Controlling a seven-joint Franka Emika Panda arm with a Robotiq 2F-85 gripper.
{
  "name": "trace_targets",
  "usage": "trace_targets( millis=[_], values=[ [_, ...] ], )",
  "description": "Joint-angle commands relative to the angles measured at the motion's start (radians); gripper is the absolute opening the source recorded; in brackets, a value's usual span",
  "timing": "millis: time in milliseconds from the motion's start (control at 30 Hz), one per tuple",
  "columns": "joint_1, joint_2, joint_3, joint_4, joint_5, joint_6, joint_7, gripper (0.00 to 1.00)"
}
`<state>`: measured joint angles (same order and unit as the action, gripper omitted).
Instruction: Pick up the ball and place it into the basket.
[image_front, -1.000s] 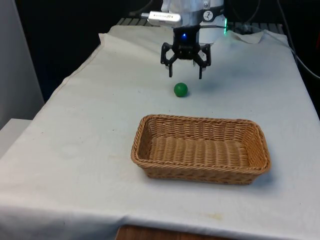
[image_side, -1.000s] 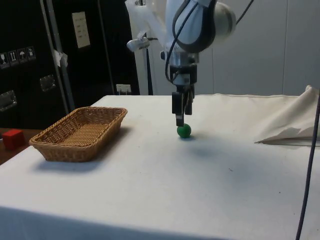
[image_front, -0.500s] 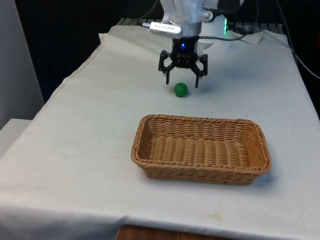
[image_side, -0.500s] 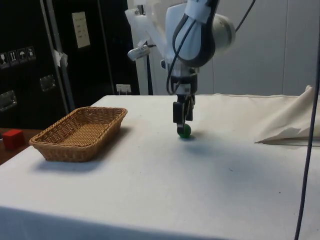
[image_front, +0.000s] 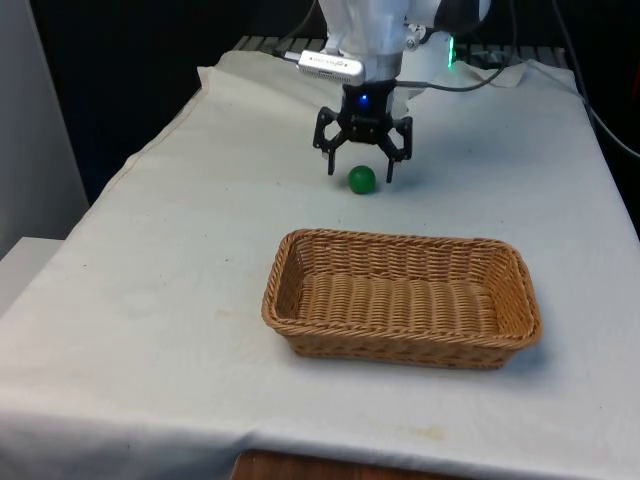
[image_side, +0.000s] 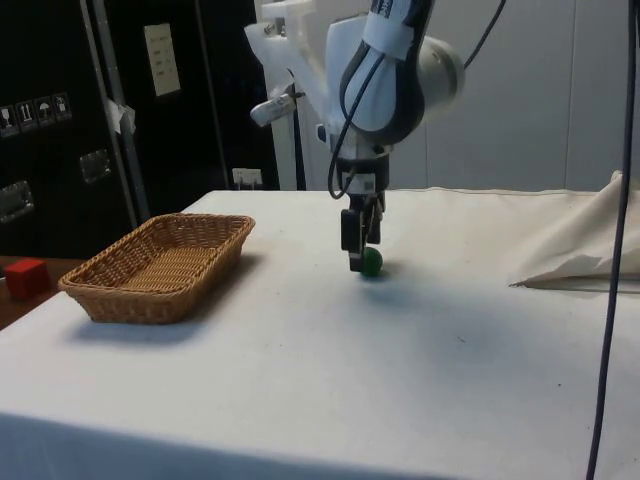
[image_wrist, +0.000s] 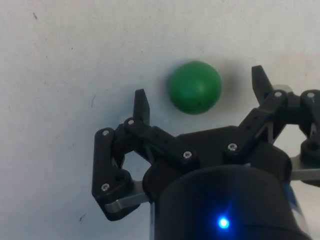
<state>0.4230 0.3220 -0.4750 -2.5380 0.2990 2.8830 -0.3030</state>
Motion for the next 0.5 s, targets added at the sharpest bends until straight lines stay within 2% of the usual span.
trace_targets(
  millis=[0,33,67,100,233,300,333,367,433,467],
  values=[
    [-0.006,-0.002,0.012,-0.002,0.012,0.015,-0.006,1.0],
    [-0.006,0.0,0.011,-0.002,0.012,0.016,-0.005,1.0],
    [0.0,0.003,0.0,0.0,0.0,0.004,0.0,1.0],
    [-0.006,0.001,0.011,-0.002,0.011,0.017,-0.005,1.0],
    [-0.005,0.003,0.011,-0.001,0.011,0.018,-0.004,0.63],
    [-0.005,0.004,0.011,-0.001,0.01,0.018,-0.004,0.42],
    [-0.005,0.004,0.011,-0.001,0.01,0.018,-0.004,0.28],
    [0.0,0.005,0.001,0.0,0.0,0.006,0.0,0.19],
    [-0.005,0.004,0.011,-0.001,0.01,0.019,-0.004,0.02],
    [-0.005,0.004,0.011,-0.001,0.01,0.019,-0.004,0.01]
  ],
)
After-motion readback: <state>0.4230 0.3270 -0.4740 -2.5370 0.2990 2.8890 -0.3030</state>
